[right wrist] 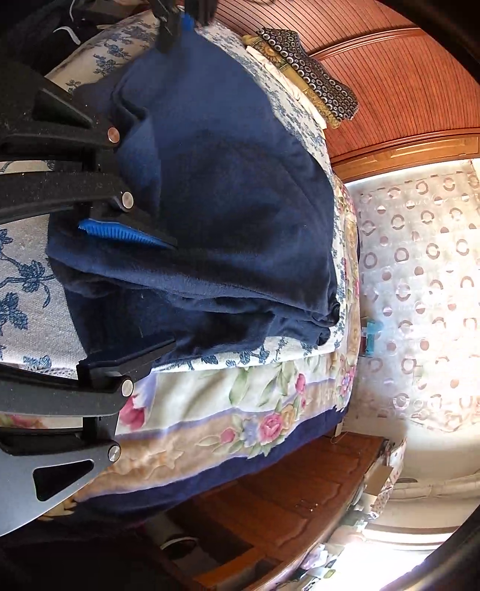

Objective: Fold small clothes

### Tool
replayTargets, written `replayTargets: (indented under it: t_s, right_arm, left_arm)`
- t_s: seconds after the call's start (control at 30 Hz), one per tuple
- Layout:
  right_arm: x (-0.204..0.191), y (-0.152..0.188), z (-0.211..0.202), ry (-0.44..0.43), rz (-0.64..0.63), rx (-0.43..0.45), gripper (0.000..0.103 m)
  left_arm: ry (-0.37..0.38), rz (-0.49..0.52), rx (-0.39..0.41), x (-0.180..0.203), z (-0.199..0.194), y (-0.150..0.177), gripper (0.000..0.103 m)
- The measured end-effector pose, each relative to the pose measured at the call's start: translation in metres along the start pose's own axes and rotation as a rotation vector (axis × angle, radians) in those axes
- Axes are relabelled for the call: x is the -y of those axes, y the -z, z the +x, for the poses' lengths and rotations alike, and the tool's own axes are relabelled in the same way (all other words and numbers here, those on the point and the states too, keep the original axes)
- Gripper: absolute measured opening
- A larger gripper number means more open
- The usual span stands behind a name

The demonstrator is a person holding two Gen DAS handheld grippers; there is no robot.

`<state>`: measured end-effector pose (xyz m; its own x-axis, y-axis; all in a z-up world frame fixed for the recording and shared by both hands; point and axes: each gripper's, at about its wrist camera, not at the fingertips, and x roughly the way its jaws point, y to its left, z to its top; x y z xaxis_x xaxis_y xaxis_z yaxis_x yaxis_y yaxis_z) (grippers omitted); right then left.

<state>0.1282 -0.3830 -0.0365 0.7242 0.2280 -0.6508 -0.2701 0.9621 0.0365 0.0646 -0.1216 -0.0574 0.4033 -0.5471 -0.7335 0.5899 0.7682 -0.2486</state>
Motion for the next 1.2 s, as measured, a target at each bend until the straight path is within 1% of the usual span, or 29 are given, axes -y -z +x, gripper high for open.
replayTargets:
  t_s: [0.07,0.13,0.17,0.2,0.23,0.27,0.3,0.33,0.37,0.4,0.43,0.47,0.5,0.57,0.63,0.7,0.73,0.77,0.87,0.93,0.97,1.0,1.07,1.1,1.2]
  right_arm:
    - [0.001,0.002,-0.006,-0.003,0.008,0.019,0.049]
    - [0.002,0.005,-0.009,-0.013,0.017,0.026,0.049]
    - [0.002,0.007,-0.008,-0.018,0.017,0.023,0.049]
    - [0.001,0.009,-0.007,-0.029,0.016,0.014,0.049]
    - [0.0,0.01,-0.005,-0.042,0.017,0.003,0.049]
    - [-0.001,0.012,-0.002,-0.05,0.018,-0.008,0.049]
    - [-0.001,0.012,-0.001,-0.05,0.017,-0.012,0.049]
    - [-0.001,0.013,-0.001,-0.048,0.013,-0.013,0.046]
    - [-0.001,0.013,0.0,-0.052,0.009,-0.02,0.02]
    - [-0.001,0.013,0.001,-0.074,0.008,-0.034,0.006]
    - [-0.001,0.014,-0.002,-0.065,-0.002,-0.032,0.006]
    - [-0.001,0.012,-0.009,-0.032,-0.012,-0.015,0.004]
    - [0.001,0.01,-0.016,0.001,-0.012,0.005,0.004]
    - [0.01,0.009,-0.024,0.007,0.019,0.021,0.004]
    - [0.009,0.012,-0.023,0.027,-0.003,0.01,0.004]
    - [0.009,0.015,-0.021,0.022,0.013,0.001,0.014]
    - [0.01,0.016,-0.019,0.034,0.024,-0.007,0.035]
    - [0.011,0.018,-0.017,0.04,0.036,-0.015,0.05]
    - [0.019,0.024,-0.008,0.048,0.088,-0.033,0.054]
    - [0.025,0.026,-0.004,0.018,0.136,-0.04,0.054]
    - [0.026,0.026,-0.003,0.005,0.152,-0.039,0.054]
    - [0.027,0.026,-0.002,0.001,0.163,-0.036,0.054]
    - [0.028,0.027,-0.003,-0.023,0.176,-0.03,0.054]
    - [0.028,0.028,-0.002,-0.042,0.18,-0.033,0.054]
    - [0.026,0.03,-0.003,-0.052,0.176,-0.027,0.054]
  left_arm:
    - [-0.068,0.006,-0.016,0.001,-0.002,0.01,0.018]
    - [-0.084,-0.007,-0.036,-0.004,-0.002,0.019,0.022]
    - [-0.099,-0.013,-0.045,-0.007,-0.002,0.024,0.026]
    - [-0.115,-0.014,-0.046,-0.009,-0.002,0.027,0.032]
    - [-0.119,-0.015,-0.043,-0.012,-0.003,0.028,0.035]
    - [-0.12,-0.021,-0.036,-0.014,-0.004,0.029,0.042]
    - [-0.115,-0.031,-0.027,-0.017,-0.005,0.028,0.051]
    - [-0.113,-0.039,-0.02,-0.019,-0.005,0.027,0.054]
    - [-0.118,-0.049,-0.019,-0.022,-0.005,0.026,0.056]
    - [-0.118,-0.053,-0.016,-0.025,-0.005,0.025,0.056]
    - [-0.115,-0.055,-0.014,-0.026,-0.004,0.024,0.057]
    - [-0.113,-0.06,-0.01,-0.026,-0.003,0.022,0.057]
    - [-0.11,-0.065,-0.007,-0.028,0.0,0.019,0.057]
    - [-0.101,-0.078,0.005,-0.03,0.002,0.019,0.057]
    - [-0.087,-0.09,0.005,-0.031,0.007,0.017,0.057]
    - [-0.076,-0.095,0.0,-0.03,0.013,0.017,0.057]
    - [-0.078,-0.095,-0.001,-0.029,0.014,0.017,0.057]
    - [-0.08,-0.094,-0.002,-0.028,0.016,0.018,0.057]
    - [-0.073,-0.094,-0.011,-0.025,0.022,0.02,0.057]
    - [-0.067,-0.091,-0.012,-0.023,0.025,0.023,0.055]
    - [-0.073,-0.083,-0.005,-0.02,0.025,0.024,0.051]
    - [-0.081,-0.079,-0.004,-0.018,0.024,0.025,0.048]
    - [-0.084,-0.071,-0.003,-0.015,0.025,0.026,0.045]
    - [-0.081,-0.07,-0.003,-0.015,0.025,0.026,0.044]
    - [-0.085,-0.061,-0.002,-0.013,0.025,0.026,0.044]
